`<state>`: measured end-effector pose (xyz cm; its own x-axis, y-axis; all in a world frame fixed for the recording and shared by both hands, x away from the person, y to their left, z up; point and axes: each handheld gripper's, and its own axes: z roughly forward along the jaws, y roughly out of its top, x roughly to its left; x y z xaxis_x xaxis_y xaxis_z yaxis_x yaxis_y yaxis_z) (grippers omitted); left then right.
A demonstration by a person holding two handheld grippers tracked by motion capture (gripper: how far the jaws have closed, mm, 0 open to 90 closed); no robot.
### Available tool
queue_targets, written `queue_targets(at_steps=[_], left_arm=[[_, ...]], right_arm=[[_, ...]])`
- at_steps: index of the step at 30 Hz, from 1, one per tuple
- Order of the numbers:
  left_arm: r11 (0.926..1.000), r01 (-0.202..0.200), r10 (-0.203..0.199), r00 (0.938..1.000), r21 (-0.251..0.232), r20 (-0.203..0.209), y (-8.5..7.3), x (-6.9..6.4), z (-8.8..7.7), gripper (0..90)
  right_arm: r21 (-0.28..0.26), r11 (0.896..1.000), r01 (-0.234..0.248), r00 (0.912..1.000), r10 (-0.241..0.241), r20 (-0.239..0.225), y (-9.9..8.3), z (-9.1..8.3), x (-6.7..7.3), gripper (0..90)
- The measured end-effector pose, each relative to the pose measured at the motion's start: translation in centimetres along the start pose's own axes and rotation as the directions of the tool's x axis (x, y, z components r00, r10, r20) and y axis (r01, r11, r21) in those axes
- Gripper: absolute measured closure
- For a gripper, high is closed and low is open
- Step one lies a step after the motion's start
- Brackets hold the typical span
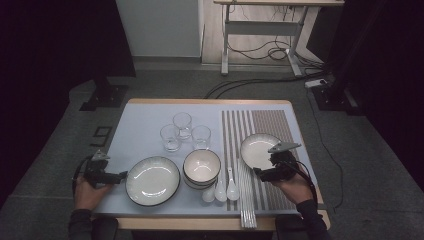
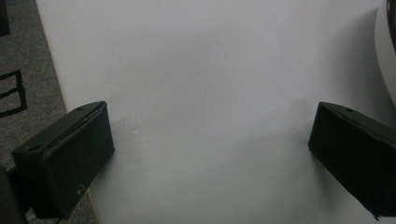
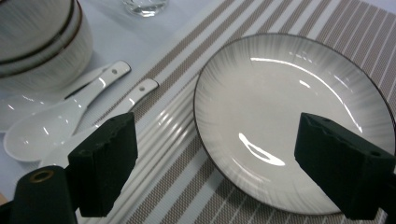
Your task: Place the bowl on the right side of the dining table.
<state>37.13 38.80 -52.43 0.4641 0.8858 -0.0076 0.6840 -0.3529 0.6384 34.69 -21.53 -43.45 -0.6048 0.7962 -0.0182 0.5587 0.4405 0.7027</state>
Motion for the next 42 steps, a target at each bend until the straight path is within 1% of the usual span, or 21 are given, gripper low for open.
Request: queue_targets(at_steps=[5,10,14,19,23,25,28,30,33,35,40,42], left_arm=[[1.0000,0.000,0.000,1.0000,-0.001,0.000,0.0,0.0,0.0,0.0],[1.0000,0.000,0.000,1.0000,-0.002,0.000,0.0,0.0,0.0,0.0],[1.0000,0.000,0.000,1.0000,-0.002,0.000,0.0,0.0,0.0,0.0],[1.0000,0.000,0.000,1.0000,-0.002,0.000,0.0,0.0,0.0,0.0],[1.0000,0.000,0.000,1.0000,-0.002,0.000,0.0,0.0,0.0,0.0],[1.0000,0.000,0.000,1.0000,-0.002,0.000,0.0,0.0,0.0,0.0],[1.0000,0.000,0.000,1.0000,-0.003,0.000,0.0,0.0,0.0,0.0],[1.0000,-0.001,0.001,1.0000,-0.002,0.001,0.0,0.0,0.0,0.0],[1.0000,0.001,-0.001,1.0000,-0.002,0.001,0.0,0.0,0.0,0.0],[1.0000,0.001,-0.001,1.0000,-0.002,0.000,0.0,0.0,0.0,0.0],[1.0000,0.001,-0.001,1.0000,-0.002,0.000,0.0,0.0,0.0,0.0],[1.0000,0.000,0.000,1.0000,-0.002,0.000,0.0,0.0,0.0,0.0]], right_arm=[[0.002,1.000,0.011,0.9999,-0.011,-0.012,1.2,0.4,0.4,14.0],[-0.004,1.000,0.018,0.9991,-0.018,-0.037,2.4,0.8,0.8,16.1],[-0.013,0.999,0.030,0.9972,-0.031,-0.067,3.4,1.2,1.3,17.8],[-0.022,0.999,0.042,0.9949,-0.044,-0.091,4.7,1.7,1.9,21.4],[-0.015,0.998,0.059,0.9928,-0.060,-0.104,5.8,2.0,2.5,23.4],[-0.020,0.998,0.060,0.9900,-0.062,-0.127,6.4,2.1,2.8,24.8],[-0.020,0.997,0.069,0.9889,-0.071,-0.131,7.1,2.3,3.1,26.5],[-0.021,0.998,0.065,0.9864,-0.067,-0.150,7.6,2.4,3.4,27.6],[-0.017,0.996,0.082,0.9844,-0.084,-0.155,8.3,2.6,3.9,29.4],[-0.015,0.996,0.082,0.9824,-0.084,-0.167,8.8,2.8,4.3,30.2],[0.004,0.993,0.115,0.9769,-0.113,-0.181,9.8,3.6,5.3,31.4],[0.017,0.991,0.134,0.9752,-0.129,-0.180,10.1,4.0,5.7,33.3]])
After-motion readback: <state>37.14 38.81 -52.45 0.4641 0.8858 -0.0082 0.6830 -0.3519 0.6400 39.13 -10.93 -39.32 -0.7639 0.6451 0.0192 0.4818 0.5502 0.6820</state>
